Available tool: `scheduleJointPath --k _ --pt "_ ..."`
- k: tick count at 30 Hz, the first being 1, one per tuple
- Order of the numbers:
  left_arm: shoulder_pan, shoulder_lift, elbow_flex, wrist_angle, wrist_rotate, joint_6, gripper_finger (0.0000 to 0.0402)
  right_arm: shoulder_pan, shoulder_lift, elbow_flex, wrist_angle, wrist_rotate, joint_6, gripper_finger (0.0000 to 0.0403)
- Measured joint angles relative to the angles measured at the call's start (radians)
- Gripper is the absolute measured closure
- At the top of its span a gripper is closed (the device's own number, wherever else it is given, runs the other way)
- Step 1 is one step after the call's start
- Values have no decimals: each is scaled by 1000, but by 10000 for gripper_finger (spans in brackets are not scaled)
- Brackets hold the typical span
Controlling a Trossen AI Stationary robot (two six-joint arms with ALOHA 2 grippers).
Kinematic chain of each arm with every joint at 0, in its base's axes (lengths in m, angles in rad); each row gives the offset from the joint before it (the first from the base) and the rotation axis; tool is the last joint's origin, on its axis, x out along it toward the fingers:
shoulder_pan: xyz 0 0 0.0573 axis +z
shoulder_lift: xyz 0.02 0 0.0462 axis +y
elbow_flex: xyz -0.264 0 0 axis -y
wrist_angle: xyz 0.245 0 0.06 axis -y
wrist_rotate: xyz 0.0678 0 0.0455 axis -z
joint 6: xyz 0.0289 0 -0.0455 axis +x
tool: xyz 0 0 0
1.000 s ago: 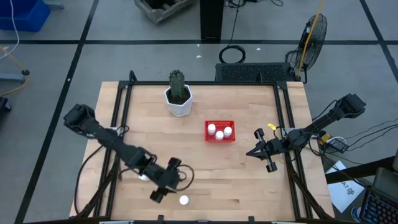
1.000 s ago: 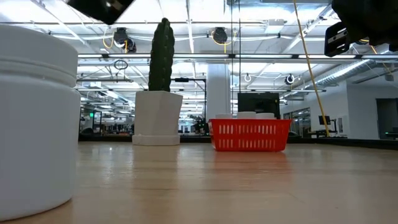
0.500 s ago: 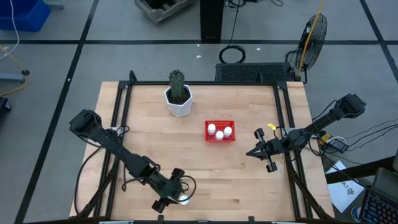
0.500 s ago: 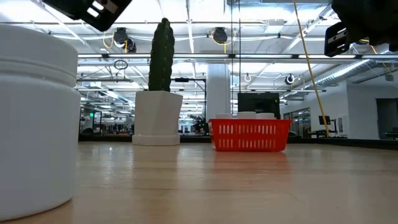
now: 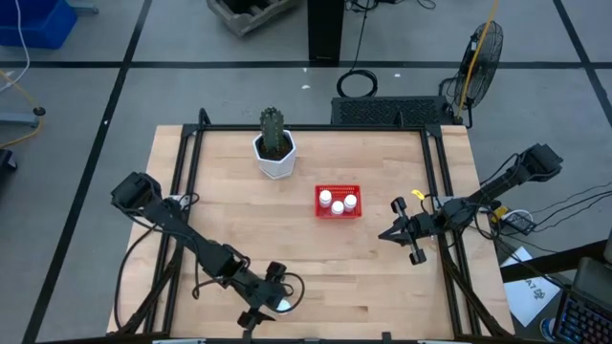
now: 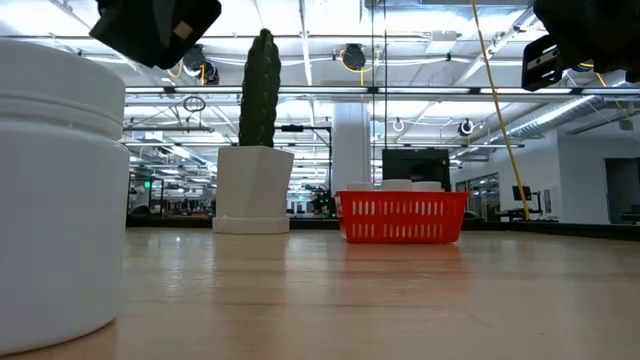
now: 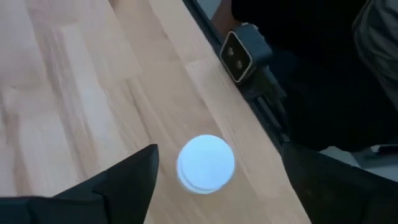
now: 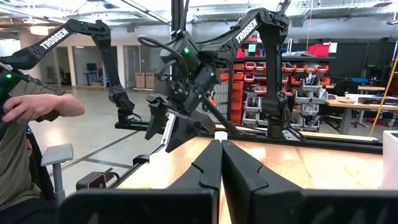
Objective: Pick and place pill bottles into a basket
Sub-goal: Put the white pill bottle into the red bin
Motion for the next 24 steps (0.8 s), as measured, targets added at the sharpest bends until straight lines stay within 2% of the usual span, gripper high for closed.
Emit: scheduleJointPath --k 5,24 --pt "13 0 0 -2 -20 42 53 0 0 0 0 0 0 399" --pt "8 85 0 45 -16 2 109 0 0 0 0 0 0 398"
